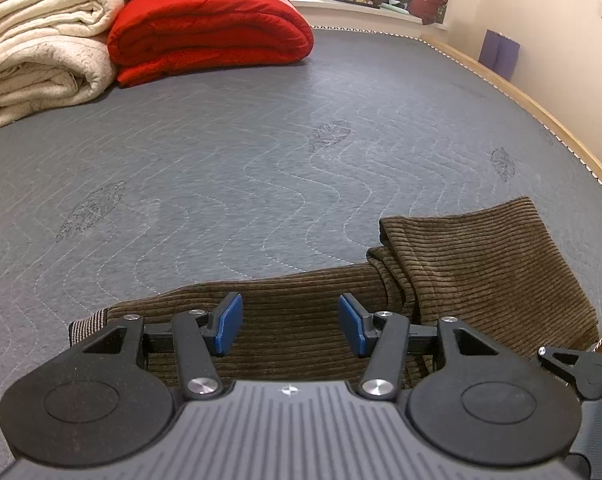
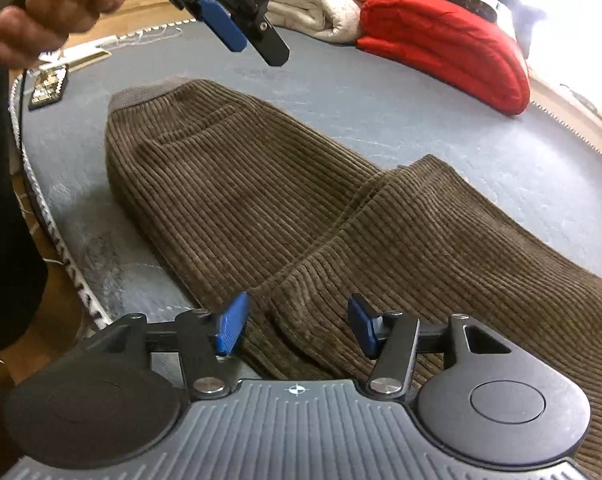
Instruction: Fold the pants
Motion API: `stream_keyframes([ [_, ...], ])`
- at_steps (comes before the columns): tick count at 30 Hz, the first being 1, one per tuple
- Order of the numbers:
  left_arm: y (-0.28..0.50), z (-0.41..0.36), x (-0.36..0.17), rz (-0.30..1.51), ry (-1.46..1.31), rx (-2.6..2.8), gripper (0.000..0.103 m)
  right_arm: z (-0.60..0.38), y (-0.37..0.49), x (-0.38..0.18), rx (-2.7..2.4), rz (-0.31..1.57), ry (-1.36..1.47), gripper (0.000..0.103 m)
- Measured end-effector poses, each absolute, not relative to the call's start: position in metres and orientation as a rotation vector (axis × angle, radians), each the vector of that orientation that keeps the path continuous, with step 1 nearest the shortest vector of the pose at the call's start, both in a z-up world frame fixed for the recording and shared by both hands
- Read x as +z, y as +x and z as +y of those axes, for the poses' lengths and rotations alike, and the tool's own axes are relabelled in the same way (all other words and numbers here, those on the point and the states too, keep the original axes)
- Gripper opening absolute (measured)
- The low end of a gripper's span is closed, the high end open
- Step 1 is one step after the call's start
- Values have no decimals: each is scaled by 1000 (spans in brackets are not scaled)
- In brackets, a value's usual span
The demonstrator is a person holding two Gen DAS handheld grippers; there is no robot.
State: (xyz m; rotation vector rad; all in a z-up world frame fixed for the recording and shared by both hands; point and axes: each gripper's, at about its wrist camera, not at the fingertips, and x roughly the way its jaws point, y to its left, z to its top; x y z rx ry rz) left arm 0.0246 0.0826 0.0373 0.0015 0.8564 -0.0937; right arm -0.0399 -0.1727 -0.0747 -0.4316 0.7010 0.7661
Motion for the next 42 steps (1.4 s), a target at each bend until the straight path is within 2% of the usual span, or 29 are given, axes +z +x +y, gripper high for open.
stream_keyframes([
  [3,24,81,38,855,5,-95,59,-171,-46,-75,815,713,-438,59],
  [5,24,81,38,855,4,-96,59,-167,-49,-83,798,709,-500,56],
  [6,24,81,38,854,3,-95,59,-165,-48,-86,786,708,-528,47],
  [7,24,82,39,852,0,-94,59,-166,-46,-85,788,712,-516,33],
  [9,24,83,40,847,-5,-93,59,-172,-40,-73,762,696,-416,27],
  [15,21,83,40,844,-7,-95,59,-201,-48,-20,733,494,-133,27],
  [21,28,72,39,858,-15,-106,59,-170,-39,-69,728,765,-310,35],
  [23,31,64,40,857,-18,-123,59,-184,-37,-56,720,737,-216,38],
  [25,36,54,39,859,-16,-144,59,-210,-38,-35,685,664,-119,48],
  [29,49,30,33,883,-18,-187,59,-274,-35,-22,431,613,23,53],
  [34,61,-2,28,890,33,-241,59,-356,-23,-52,1,742,145,56],
  [35,63,-8,27,890,41,-248,59,-370,-22,-61,-27,781,193,58],
  [37,65,-15,24,894,46,-253,59,-392,-22,-75,-43,834,278,68],
  [42,69,-30,18,906,65,-266,59,-411,-22,-89,-33,865,428,72],
])
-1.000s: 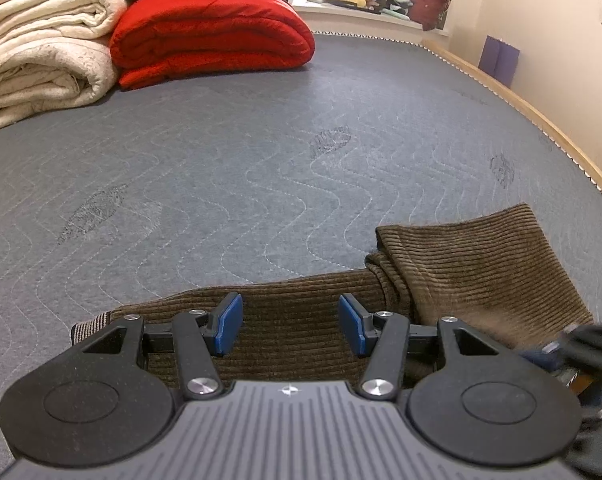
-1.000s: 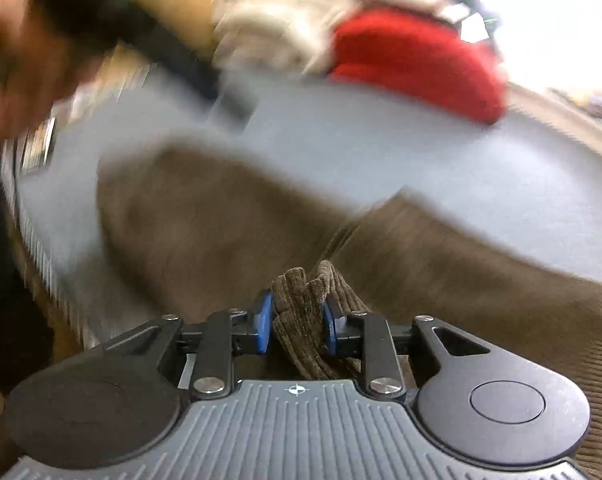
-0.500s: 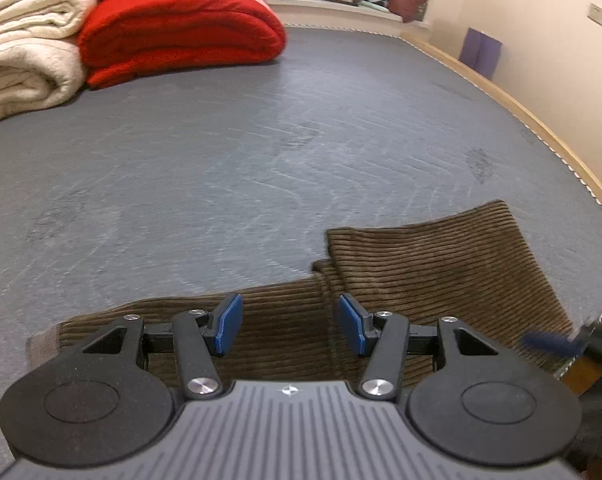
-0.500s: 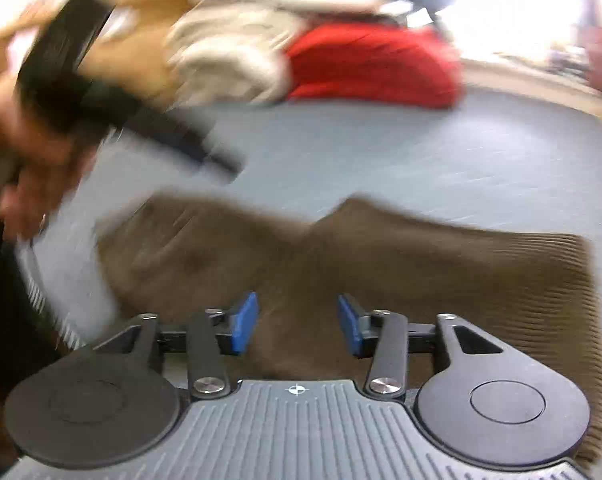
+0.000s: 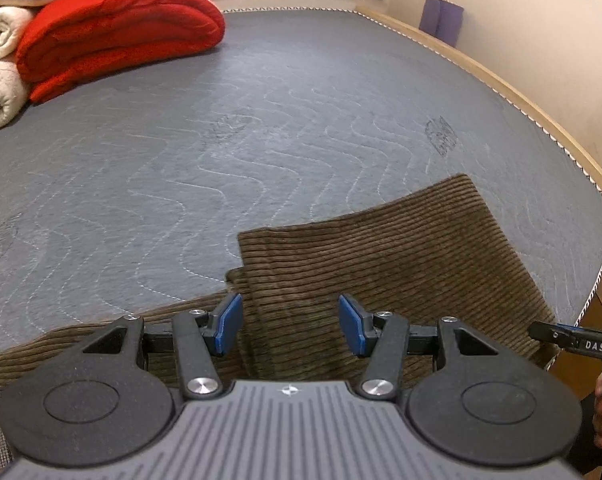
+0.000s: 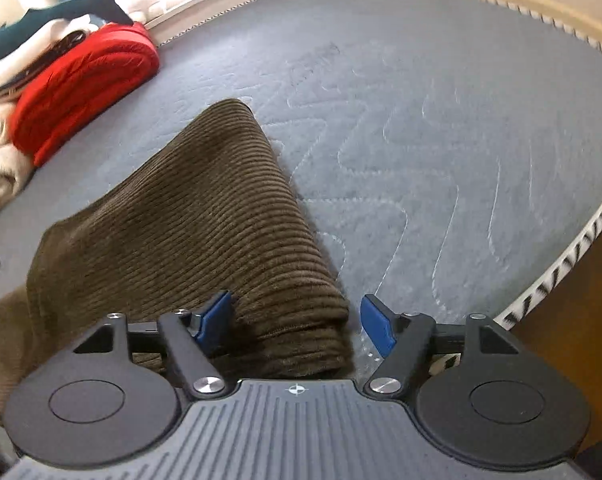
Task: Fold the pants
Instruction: 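Grasp the folded end with the right gripper and lift it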
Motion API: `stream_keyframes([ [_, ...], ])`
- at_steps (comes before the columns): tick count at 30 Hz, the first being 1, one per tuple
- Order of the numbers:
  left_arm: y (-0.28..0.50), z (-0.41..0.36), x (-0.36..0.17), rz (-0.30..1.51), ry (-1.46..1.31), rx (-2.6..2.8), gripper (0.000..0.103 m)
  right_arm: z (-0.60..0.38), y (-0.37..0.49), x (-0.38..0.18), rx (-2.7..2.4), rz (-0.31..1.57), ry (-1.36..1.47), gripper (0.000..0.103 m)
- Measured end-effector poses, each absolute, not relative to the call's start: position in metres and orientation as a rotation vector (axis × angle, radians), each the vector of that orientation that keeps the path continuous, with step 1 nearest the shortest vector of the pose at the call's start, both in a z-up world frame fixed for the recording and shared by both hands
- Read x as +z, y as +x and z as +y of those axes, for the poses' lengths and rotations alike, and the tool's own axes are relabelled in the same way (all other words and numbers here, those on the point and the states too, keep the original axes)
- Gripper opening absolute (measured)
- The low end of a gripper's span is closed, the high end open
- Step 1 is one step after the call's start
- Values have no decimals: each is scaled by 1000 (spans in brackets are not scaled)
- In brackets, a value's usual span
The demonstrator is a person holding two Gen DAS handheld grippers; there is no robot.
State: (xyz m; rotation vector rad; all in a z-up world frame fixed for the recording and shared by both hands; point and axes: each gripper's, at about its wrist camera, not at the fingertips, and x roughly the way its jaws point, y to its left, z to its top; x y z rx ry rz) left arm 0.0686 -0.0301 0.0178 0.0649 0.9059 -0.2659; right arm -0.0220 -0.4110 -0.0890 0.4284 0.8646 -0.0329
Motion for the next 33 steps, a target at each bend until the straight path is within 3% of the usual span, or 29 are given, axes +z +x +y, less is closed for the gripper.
stream_keyframes([
  [3,67,-35,15,914,74,-274,59,-419,-17,-98,-19,893,524,67],
  [10,63,-32,21,912,36,-307,59,-401,-18,-81,-46,841,489,26],
  [18,60,-29,35,893,-20,-333,62,-318,-43,-17,101,580,14,23],
  [23,67,-17,39,962,-362,-542,87,-251,-75,-3,281,418,-312,23],
  [26,70,-19,40,985,-510,-682,96,-220,-90,-1,378,363,-430,23],
  [29,70,-31,39,999,-451,-709,97,-196,-102,-4,453,324,-522,22],
  [30,70,-35,38,1003,-421,-692,95,-190,-105,-4,481,318,-538,22],
  [31,70,-37,36,1005,-383,-656,74,-184,-107,-4,509,313,-551,22],
  [32,71,-39,34,1022,-328,-611,37,-179,-110,-5,533,309,-564,22],
  [33,71,-36,31,1031,-283,-564,31,-174,-112,-4,555,304,-575,22],
])
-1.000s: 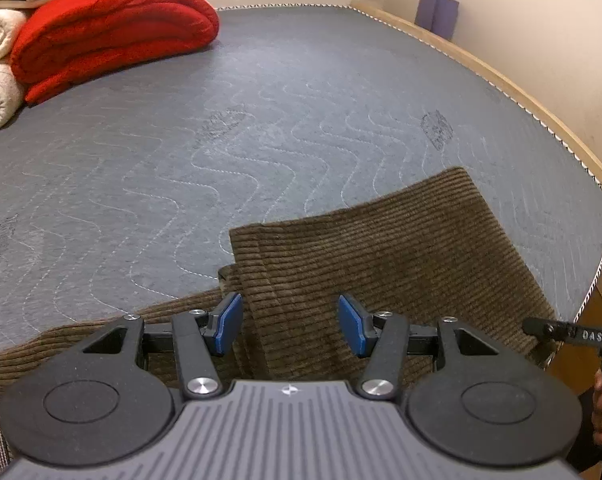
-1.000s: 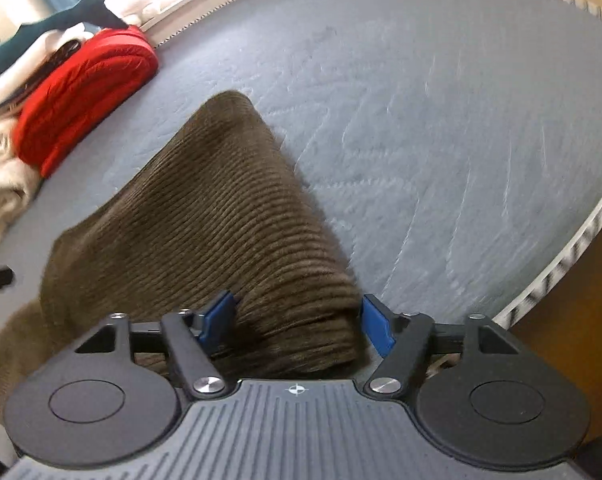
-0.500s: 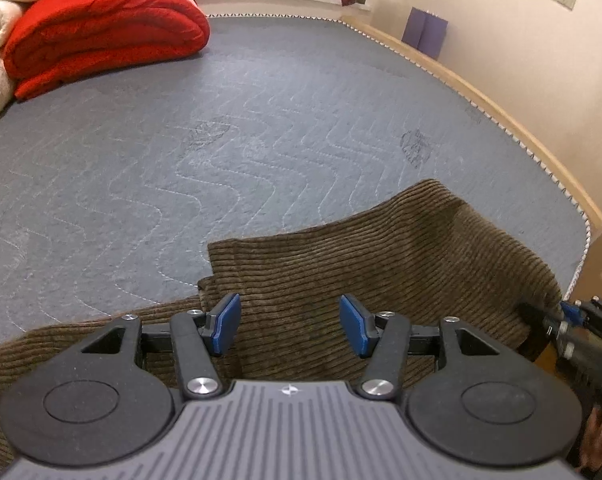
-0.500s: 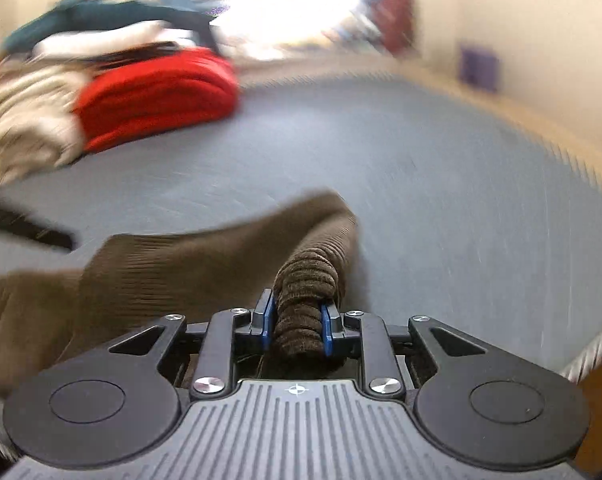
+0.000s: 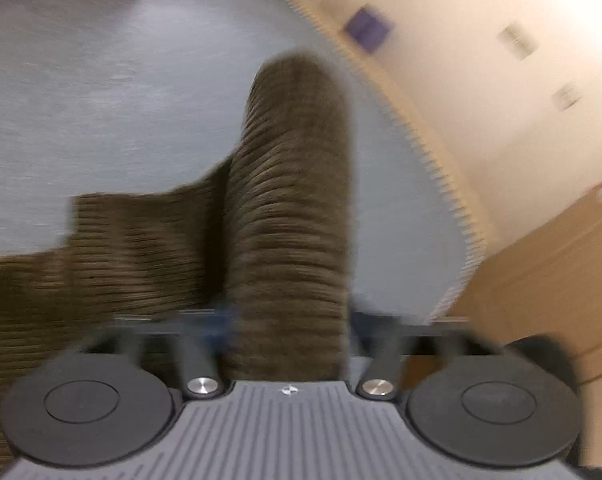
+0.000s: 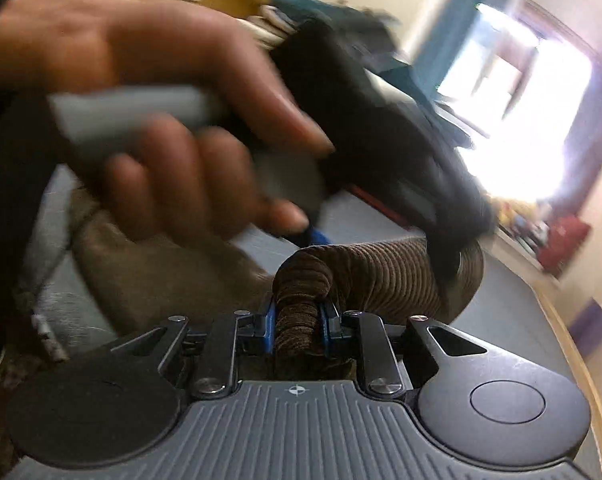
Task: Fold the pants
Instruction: 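Grasp the folded end with the right gripper and lift it, then fold the held end over the pants with the right gripper and release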
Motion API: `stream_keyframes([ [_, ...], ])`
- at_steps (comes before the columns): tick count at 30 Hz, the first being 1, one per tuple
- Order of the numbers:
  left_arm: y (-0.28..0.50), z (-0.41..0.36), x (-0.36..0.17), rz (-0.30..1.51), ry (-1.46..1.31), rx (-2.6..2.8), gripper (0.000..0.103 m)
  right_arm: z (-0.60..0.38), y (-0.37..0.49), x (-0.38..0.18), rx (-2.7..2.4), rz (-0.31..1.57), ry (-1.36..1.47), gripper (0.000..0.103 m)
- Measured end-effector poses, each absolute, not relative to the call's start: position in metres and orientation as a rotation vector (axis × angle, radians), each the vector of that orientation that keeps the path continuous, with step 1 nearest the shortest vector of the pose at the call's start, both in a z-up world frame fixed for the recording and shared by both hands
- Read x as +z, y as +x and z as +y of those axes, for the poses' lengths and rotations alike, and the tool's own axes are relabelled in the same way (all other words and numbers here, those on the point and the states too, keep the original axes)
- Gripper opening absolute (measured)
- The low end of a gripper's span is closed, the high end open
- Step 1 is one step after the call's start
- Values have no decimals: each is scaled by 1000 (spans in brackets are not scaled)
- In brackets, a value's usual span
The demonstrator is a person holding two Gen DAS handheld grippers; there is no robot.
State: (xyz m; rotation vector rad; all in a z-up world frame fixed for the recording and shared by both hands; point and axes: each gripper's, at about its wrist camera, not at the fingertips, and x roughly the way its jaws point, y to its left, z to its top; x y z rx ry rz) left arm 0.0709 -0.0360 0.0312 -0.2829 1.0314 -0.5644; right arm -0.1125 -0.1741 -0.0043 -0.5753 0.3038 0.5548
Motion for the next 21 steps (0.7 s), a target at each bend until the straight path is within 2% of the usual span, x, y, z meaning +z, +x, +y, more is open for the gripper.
stream_keyframes([
  [1,71,-31,31,1034,-260,-533,21,-170,-116,-5,572,304,-580,22],
  [2,70,-22,31,1040,-241,-503,20,-168,-117,-4,577,324,-572,23],
  [6,58,31,43,987,-255,-419,20,-177,-109,19,639,322,-379,34],
  [8,48,69,48,961,-297,-361,20,-190,-113,41,708,213,-188,45],
  [9,42,92,50,952,-320,-319,20,-193,-112,47,708,184,-141,54],
  [12,19,158,50,943,-389,-183,22,-193,-92,49,688,238,-53,56],
  [15,2,214,37,962,-401,4,47,-185,-54,30,640,412,13,64],
  [16,-2,229,30,978,-418,80,60,-181,-40,22,626,482,38,66],
  [17,-8,248,22,980,-457,158,71,-177,-26,14,616,551,68,66],
  [19,-16,270,11,968,-535,212,87,-163,3,-5,587,692,114,66],
  [21,-12,283,-5,987,-603,197,87,-148,23,-27,561,793,149,66],
])
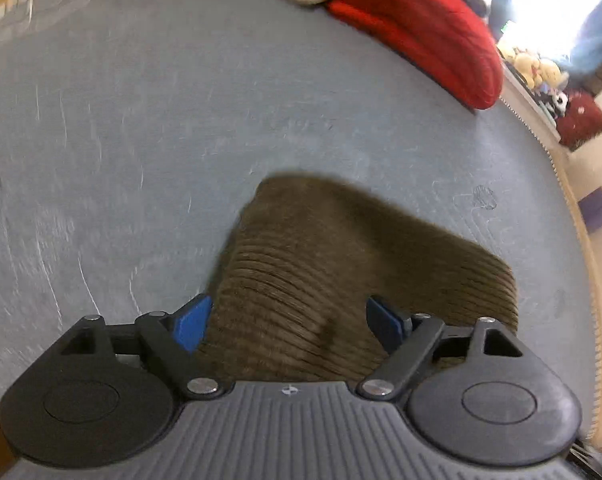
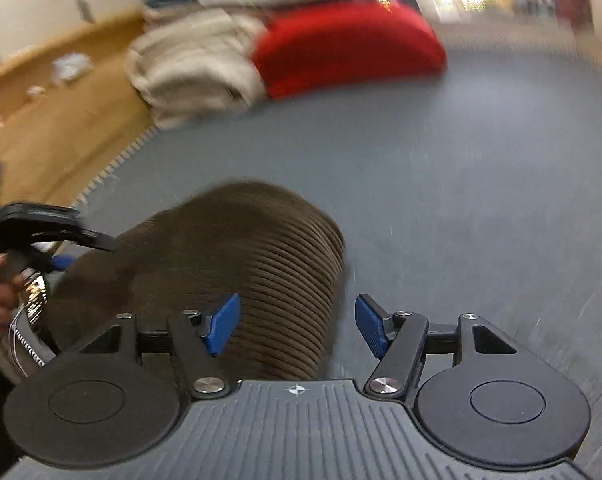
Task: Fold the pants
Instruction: 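Fold the held end over the pants with the right gripper and release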
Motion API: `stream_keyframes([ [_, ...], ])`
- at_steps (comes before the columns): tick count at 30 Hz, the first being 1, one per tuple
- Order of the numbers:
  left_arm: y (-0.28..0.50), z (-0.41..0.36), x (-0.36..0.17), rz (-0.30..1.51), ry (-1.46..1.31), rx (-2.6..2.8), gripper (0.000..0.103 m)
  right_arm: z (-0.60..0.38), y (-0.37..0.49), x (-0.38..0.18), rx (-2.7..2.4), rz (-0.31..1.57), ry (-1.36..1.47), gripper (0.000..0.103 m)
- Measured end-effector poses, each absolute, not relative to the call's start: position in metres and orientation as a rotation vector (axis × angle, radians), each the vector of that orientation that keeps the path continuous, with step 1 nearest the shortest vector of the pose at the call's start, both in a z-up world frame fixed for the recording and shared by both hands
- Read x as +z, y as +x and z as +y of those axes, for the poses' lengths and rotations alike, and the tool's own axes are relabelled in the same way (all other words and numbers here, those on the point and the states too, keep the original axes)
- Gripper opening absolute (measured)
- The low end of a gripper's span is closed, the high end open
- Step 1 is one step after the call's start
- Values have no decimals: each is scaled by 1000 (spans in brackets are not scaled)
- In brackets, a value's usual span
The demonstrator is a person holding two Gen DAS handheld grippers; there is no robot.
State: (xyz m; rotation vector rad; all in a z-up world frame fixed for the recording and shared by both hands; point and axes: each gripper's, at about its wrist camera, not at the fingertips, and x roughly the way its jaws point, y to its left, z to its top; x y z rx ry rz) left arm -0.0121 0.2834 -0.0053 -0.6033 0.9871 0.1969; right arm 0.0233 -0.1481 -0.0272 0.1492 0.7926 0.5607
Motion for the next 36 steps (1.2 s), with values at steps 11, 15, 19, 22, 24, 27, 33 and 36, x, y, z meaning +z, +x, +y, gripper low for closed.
stream_keyframes([
  [11,19,293,-66,1091,-684,85,97,-103,52,-76,570,1060,329,80],
  [15,29,290,-81,1110,-674,67,100,-97,64,-89,549,1110,336,86],
  [19,38,283,-85,1105,-656,39,94,-99,73,-103,535,1144,393,76],
  [22,45,278,-79,1076,-681,4,69,-101,67,-91,582,1104,383,47],
  [24,50,268,-72,1067,-654,-11,61,-108,63,-79,608,1062,407,39],
  [27,56,252,-66,1032,-703,-68,48,-124,60,-54,647,972,423,36],
  [33,93,179,-39,941,-683,-249,47,-193,65,0,609,825,391,36],
  [36,111,139,-22,908,-681,-318,47,-233,69,22,596,779,353,36],
])
